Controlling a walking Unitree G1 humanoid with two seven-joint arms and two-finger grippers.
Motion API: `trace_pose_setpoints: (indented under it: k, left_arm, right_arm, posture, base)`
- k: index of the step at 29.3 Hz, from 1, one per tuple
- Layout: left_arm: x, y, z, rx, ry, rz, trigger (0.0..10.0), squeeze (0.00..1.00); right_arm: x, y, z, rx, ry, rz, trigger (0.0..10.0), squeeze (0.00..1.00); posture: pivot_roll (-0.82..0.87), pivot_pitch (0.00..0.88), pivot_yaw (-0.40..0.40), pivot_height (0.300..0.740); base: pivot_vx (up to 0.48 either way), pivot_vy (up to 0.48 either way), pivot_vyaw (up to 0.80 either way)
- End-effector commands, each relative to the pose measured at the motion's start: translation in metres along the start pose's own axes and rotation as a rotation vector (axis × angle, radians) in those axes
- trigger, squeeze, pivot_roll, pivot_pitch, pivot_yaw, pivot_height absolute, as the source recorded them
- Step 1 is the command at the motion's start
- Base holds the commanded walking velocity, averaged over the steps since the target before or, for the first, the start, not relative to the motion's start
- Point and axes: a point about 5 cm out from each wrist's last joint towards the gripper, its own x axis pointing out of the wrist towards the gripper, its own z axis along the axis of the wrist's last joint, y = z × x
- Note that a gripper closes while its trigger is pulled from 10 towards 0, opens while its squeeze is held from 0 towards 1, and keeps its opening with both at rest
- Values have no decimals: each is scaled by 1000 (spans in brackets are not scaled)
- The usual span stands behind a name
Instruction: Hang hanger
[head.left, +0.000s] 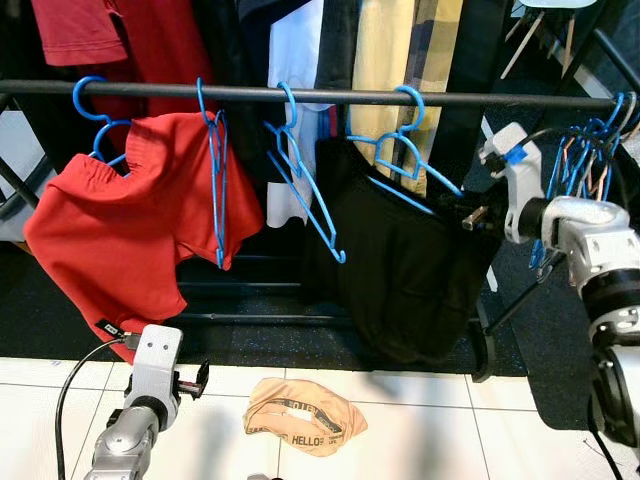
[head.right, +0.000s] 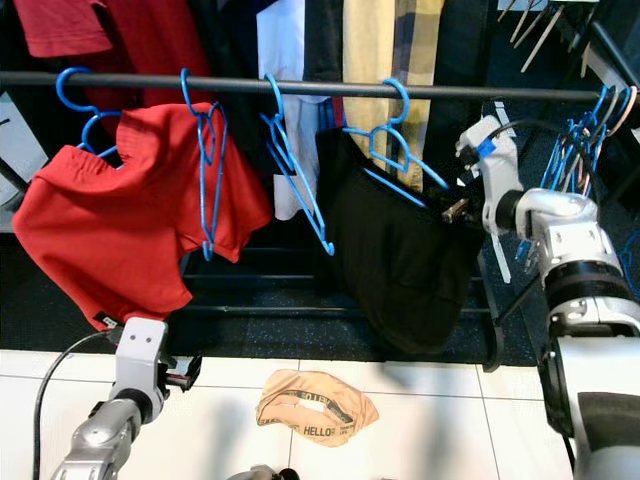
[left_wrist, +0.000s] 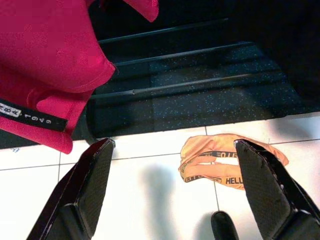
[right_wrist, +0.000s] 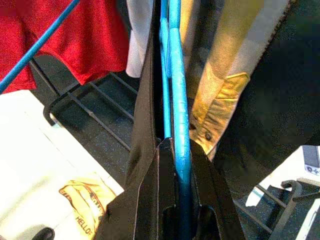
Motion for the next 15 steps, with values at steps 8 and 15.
trace_pose_setpoints:
  k: [8,15]
  left_arm:
    - [5,-5,-2,-10,32,-3,10000,0]
    - [11,-9,2,-14,31,-18,10000,0]
  right_arm:
    - [-11,-12,20,-2,-148,-59,0,0]
    - [-19,-12,32,-10,-238,-28,0,0]
  posture:
    - [-21,141,19,740]
    - [-31,121,21,740]
  base:
    - [0,0,0]
    - [0,0,0]
